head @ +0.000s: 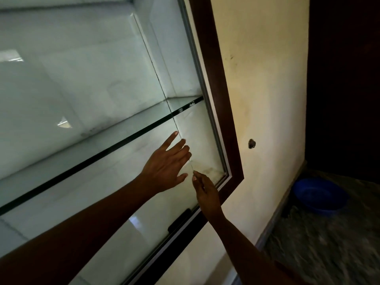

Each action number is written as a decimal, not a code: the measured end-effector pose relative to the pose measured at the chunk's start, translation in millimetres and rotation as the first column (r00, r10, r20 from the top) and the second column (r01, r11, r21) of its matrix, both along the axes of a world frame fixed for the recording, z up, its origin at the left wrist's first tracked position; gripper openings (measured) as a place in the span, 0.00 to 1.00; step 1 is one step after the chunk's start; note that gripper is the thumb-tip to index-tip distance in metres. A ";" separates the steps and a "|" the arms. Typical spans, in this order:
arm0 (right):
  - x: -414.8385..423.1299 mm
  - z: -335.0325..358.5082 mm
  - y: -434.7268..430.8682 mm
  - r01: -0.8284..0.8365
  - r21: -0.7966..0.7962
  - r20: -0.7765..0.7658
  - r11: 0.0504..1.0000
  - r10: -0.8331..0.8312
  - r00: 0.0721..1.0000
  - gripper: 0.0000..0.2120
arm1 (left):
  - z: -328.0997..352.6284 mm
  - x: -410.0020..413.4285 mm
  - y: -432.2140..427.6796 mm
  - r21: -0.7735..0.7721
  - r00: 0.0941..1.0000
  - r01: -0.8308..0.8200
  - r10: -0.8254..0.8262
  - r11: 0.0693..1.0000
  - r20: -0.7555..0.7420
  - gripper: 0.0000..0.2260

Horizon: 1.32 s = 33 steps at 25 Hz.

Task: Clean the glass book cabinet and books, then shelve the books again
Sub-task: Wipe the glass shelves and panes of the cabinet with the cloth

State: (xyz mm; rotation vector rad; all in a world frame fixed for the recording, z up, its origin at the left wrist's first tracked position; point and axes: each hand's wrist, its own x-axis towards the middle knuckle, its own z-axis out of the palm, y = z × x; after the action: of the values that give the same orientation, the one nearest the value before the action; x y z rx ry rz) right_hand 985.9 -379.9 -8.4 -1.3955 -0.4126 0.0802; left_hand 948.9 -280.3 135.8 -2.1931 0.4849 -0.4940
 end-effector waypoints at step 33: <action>-58.6 -2.9 29.7 -0.063 0.108 0.128 0.992 0.049 0.991 0.10 | -9.8 -74.8 39.5 0.024 0.999 0.047 -0.046 0.999 -0.021 0.20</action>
State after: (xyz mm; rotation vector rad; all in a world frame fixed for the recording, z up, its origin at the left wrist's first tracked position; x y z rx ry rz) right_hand 927.3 -350.2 -11.4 -1.2826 -0.5523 0.0150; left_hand 874.1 -240.8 126.0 -2.1692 0.5516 -0.4886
